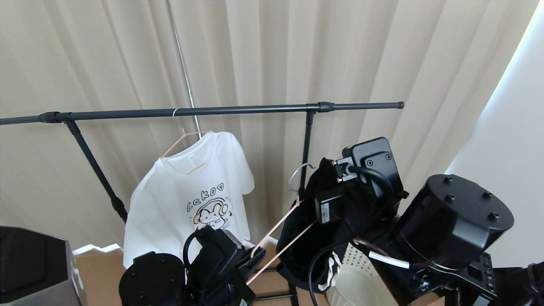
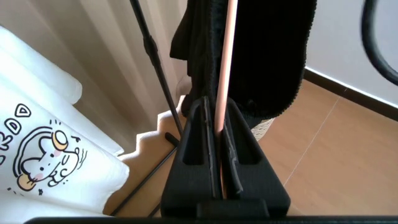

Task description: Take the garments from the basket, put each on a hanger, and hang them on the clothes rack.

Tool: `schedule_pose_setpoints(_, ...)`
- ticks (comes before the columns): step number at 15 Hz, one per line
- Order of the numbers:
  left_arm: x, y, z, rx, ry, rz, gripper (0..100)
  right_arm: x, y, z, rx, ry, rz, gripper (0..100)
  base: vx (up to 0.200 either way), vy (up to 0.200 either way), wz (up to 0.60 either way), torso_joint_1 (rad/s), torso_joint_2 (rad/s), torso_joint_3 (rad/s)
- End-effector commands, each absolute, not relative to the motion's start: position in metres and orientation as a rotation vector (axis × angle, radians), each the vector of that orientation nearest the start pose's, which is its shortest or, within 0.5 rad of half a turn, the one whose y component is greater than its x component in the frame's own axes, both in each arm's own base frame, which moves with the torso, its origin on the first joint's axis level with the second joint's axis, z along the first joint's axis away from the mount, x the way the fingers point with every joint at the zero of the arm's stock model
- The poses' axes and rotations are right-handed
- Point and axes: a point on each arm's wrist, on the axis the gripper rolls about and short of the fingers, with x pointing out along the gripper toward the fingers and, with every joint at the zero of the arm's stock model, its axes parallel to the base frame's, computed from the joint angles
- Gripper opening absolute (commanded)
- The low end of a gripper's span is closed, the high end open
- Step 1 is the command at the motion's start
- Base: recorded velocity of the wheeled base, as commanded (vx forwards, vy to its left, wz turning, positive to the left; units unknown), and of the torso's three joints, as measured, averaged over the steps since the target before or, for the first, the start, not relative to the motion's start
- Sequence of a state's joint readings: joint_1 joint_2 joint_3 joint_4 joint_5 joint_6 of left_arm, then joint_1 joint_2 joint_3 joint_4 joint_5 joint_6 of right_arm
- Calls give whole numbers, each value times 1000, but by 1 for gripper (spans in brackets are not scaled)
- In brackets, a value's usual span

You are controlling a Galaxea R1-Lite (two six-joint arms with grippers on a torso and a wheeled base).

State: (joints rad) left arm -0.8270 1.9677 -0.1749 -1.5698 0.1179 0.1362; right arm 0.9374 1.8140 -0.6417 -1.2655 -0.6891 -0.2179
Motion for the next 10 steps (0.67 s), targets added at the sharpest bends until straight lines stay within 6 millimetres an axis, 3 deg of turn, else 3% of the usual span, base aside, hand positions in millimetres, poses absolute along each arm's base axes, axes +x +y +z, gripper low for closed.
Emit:
schedule_pose_setpoints(1, 172, -183, 68, 232, 151, -719, 0, 188, 241, 168, -149, -91, 257, 0, 0, 0, 0, 0, 0, 0)
schedule_pose_setpoints(2, 172, -183, 68, 232, 150, -719, 0, 188, 240, 168, -147, -91, 256, 0, 0, 0, 0, 0, 0, 0)
schedule_pose_setpoints(3, 172, -183, 69, 232, 148, -719, 0, 189, 239, 169, -147, -93, 252, 100, 0, 0, 0, 0, 0, 0)
schedule_pose_setpoints(10, 171, -183, 70, 232, 143, -719, 0, 207, 221, 179, -129, -110, 170, 100, 0, 0, 0, 0, 0, 0)
